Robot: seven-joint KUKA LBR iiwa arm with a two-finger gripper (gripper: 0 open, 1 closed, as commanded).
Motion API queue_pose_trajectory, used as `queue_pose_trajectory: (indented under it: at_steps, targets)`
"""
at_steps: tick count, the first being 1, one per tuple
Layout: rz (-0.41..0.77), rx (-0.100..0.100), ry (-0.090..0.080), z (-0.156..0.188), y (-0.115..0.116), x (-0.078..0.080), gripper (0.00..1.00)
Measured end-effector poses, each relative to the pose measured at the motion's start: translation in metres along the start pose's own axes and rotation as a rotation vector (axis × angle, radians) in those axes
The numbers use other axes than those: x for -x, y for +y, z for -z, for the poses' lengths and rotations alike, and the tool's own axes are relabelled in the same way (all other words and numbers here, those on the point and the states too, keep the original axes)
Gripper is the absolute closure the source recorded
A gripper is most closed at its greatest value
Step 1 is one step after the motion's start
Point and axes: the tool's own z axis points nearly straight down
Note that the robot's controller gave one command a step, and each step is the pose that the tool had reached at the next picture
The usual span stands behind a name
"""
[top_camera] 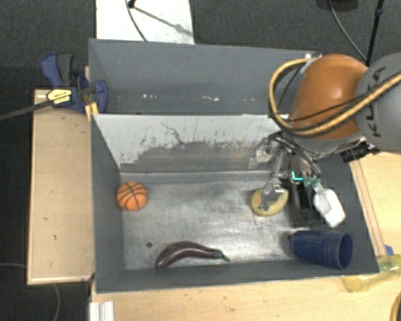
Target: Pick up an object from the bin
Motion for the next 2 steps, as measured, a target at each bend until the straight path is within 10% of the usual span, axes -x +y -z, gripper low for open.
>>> queue_pose_trajectory:
  at_steps: [2]
  targets:
    - [0.135, 0.0, -0.016, -0.025, -0.021, 0.003, 0.0]
